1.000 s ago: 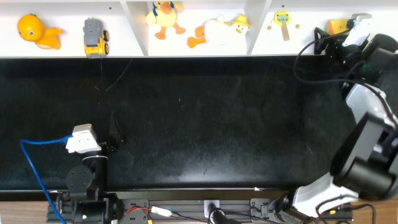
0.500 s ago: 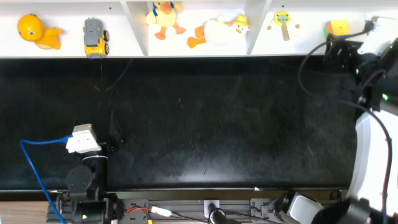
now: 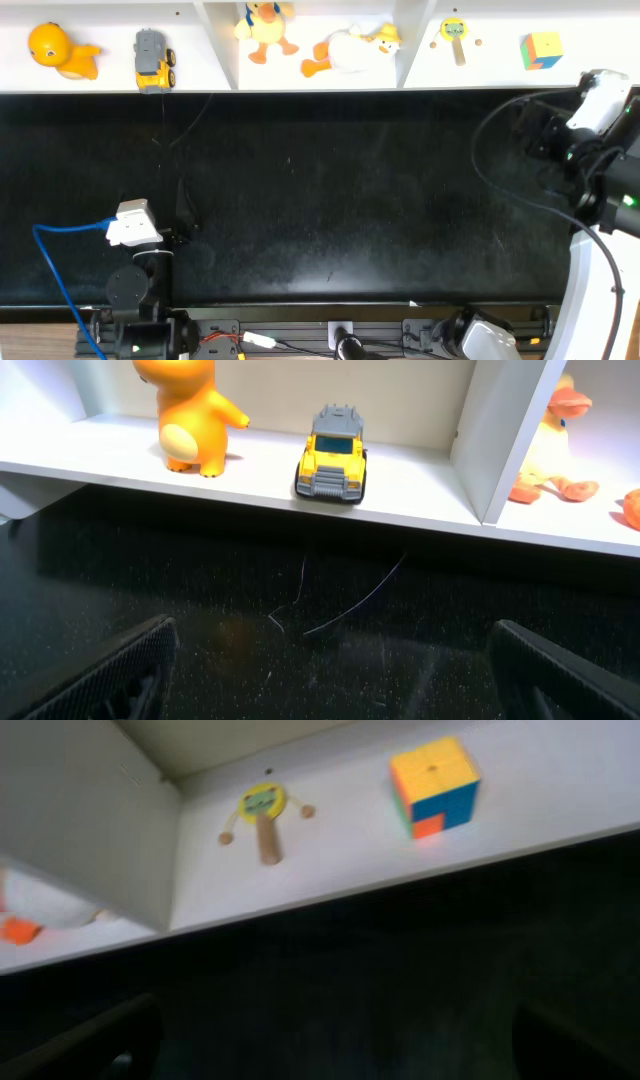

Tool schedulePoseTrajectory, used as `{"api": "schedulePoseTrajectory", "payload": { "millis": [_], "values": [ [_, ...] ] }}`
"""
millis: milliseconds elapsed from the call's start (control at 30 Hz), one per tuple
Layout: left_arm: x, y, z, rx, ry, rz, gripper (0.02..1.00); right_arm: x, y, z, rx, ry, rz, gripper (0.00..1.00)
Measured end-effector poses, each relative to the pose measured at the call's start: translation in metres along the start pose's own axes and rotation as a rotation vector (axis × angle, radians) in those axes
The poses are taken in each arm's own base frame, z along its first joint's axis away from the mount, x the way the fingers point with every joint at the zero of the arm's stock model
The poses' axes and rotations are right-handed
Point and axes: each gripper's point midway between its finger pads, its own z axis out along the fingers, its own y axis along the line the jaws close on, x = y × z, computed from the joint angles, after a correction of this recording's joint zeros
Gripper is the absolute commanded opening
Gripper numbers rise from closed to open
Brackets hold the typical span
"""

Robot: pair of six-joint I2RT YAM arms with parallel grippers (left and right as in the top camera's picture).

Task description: Store Toys

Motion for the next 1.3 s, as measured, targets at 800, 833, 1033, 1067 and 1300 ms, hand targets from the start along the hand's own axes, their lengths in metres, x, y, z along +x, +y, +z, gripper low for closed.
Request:
{"api": "schedulePoseTrajectory", "payload": {
  "millis": [800, 833, 1033, 1067, 1300],
  "values": [
    [0.000, 0.000, 0.000, 0.000, 0.000, 0.000, 0.998, -0.006, 0.161, 0.013, -0.469, -0.065, -0.268, 0.996],
    [0.000, 0.000, 0.000, 0.000, 0.000, 0.000, 0.998, -0.008, 0.170, 0.015, -0.486, -0.076, -0.282, 0.998],
    [0.000, 0.000, 0.000, 0.000, 0.000, 0.000, 0.998, -0.010, 0.188, 0.034, -0.488, -0.108, -0.350, 0.998],
    [0.000, 0.000, 0.000, 0.000, 0.000, 0.000, 0.998, -0.012, 0.187, 0.038, -0.478, -0.115, -0.362, 0.996],
    [0.000, 0.000, 0.000, 0.000, 0.000, 0.000, 0.998, -0.002, 0.175, 0.079, -0.429, -0.090, -0.493, 0.998]
  ]
}}
